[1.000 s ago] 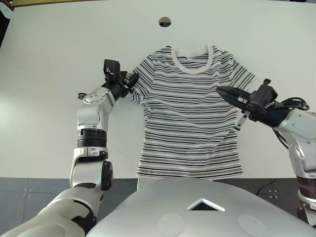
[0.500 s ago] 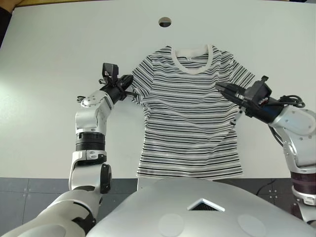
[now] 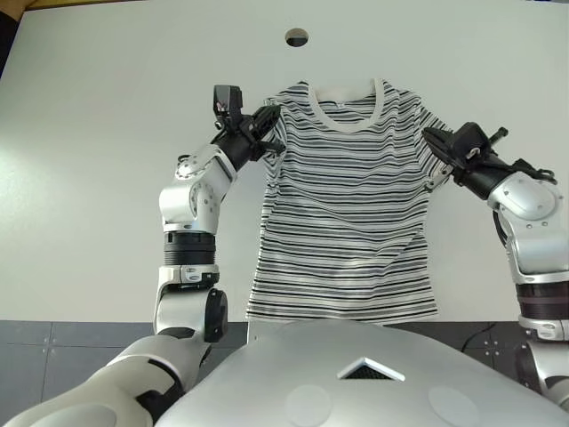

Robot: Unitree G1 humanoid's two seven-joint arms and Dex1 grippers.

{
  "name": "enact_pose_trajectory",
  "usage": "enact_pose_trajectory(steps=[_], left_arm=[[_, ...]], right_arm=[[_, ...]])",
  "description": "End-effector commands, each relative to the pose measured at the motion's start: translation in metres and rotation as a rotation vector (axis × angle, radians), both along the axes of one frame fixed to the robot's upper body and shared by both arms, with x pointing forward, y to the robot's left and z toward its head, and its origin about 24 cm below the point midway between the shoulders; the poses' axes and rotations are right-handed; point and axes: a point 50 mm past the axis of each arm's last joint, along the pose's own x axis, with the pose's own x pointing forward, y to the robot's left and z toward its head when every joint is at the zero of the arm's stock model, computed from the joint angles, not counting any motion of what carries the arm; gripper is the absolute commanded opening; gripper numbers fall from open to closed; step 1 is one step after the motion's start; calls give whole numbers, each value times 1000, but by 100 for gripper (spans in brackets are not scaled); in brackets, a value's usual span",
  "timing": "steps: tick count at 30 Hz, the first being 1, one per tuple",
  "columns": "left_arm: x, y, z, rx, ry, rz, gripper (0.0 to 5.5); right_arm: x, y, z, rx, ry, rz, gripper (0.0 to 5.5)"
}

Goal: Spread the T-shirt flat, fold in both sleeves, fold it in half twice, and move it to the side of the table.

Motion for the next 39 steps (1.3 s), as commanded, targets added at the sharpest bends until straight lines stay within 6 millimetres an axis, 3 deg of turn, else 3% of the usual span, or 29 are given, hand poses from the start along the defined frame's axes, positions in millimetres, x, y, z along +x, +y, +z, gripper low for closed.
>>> enact_pose_trajectory(steps=[1, 6, 10, 14, 19, 29, 34, 39], left_arm=[[3, -16, 7, 16, -19, -44, 13], [0, -38, -1, 16, 5, -98, 13], [-2, -51, -15, 77, 40, -115, 13], [-7, -52, -38, 231, 93, -116, 88], [-16, -44, -47, 312, 67, -99, 166], [-29, -32, -23, 301, -84, -90, 166], [-30, -14, -11, 325, -139, -25, 166], [-25, 3, 9, 312, -244, 83, 169]], right_arm=[[6, -12, -4, -18, 10, -92, 10], [10, -22, -13, -38, 36, -189, 10], [17, -36, -15, 71, 90, -323, 10], [22, -46, -16, 203, 158, -428, 89], [26, -47, -23, 212, 207, -450, 183], [36, -42, -36, 194, 250, -426, 183], [35, -40, -49, 149, 292, -405, 183], [33, -39, -55, 138, 313, -385, 95]])
